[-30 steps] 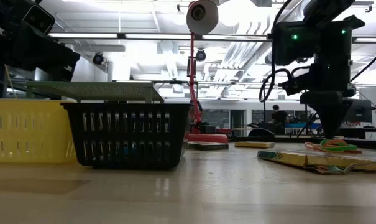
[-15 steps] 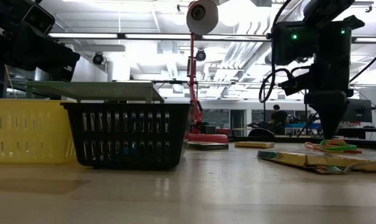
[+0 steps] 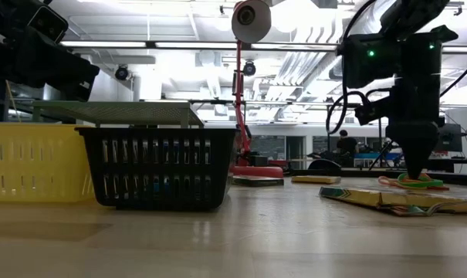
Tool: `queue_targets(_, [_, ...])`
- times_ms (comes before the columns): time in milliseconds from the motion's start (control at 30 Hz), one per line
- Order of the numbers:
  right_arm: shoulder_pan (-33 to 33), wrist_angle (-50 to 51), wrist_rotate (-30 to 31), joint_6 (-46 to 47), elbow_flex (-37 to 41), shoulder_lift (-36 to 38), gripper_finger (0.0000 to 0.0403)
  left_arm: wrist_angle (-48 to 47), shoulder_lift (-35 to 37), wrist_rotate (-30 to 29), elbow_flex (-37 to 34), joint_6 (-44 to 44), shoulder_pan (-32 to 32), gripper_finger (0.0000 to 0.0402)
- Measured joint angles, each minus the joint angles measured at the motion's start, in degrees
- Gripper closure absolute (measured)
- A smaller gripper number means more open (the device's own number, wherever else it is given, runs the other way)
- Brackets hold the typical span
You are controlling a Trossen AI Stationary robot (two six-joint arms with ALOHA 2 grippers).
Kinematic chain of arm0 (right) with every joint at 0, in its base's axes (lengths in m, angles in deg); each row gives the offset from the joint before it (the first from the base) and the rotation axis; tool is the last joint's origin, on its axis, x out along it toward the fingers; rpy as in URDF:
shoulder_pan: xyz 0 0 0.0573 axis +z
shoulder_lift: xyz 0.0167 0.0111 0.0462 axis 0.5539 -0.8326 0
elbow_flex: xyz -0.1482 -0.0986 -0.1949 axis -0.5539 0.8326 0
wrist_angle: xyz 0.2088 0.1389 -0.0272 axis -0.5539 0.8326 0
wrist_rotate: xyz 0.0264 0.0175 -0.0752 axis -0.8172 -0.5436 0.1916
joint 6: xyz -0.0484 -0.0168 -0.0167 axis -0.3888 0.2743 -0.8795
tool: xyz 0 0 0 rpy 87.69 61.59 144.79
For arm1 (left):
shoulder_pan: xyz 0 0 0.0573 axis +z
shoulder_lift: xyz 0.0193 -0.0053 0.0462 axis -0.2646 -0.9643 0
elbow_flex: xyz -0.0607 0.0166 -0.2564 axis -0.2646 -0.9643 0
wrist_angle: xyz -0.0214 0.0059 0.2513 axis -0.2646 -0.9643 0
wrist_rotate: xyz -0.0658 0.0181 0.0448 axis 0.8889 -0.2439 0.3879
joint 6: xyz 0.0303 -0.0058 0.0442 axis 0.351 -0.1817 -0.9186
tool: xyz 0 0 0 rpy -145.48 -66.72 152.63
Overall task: Pick & Place Office Desk Supplies
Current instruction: Put the orange rubber band into the black bin
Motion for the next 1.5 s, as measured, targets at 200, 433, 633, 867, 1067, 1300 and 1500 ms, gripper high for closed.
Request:
queue_targets(200, [0.00,0.06,-1.30,-0.20,0.00,0.00,0.0333,0.01,0.00,0.00,0.00,0.00,-0.01,0.0330])
queue_targets(433, [0.00,0.24,-1.47,-0.82,0.00,0.00,0.0378,0.02,0.00,0.00,0.00,0.00,0.00,0.0330])
queue_targets(633, [0.00,0.24,-1.46,-1.09,0.00,0.00,0.0399,0.00,0.00,0.00,0.00,0.02,0.00,0.0330])
queue_targets(867, [0.00,0.76,-3.37,-0.32,-0.13,0.08,0.0401,0.00,0.00,0.00,0.00,0.00,-0.02,0.0330])
queue_targets(1067, [0.00,7.29,-4.74,-0.22,-5.12,0.24,0.0401,0.02,0.00,0.00,0.00,0.00,-0.01,0.0330])
queue_targets(1300, [0.00,15.67,-5.55,-1.60,-14.12,0.28,0.0401,0.00,0.02,0.00,0.00,0.00,-0.02,0.0330])
queue_targets(1500, [0.00,17.35,-5.57,-2.88,-18.71,0.28,0.0401,0.00,0.00,0.00,0.00,0.00,-0.02,0.0330])
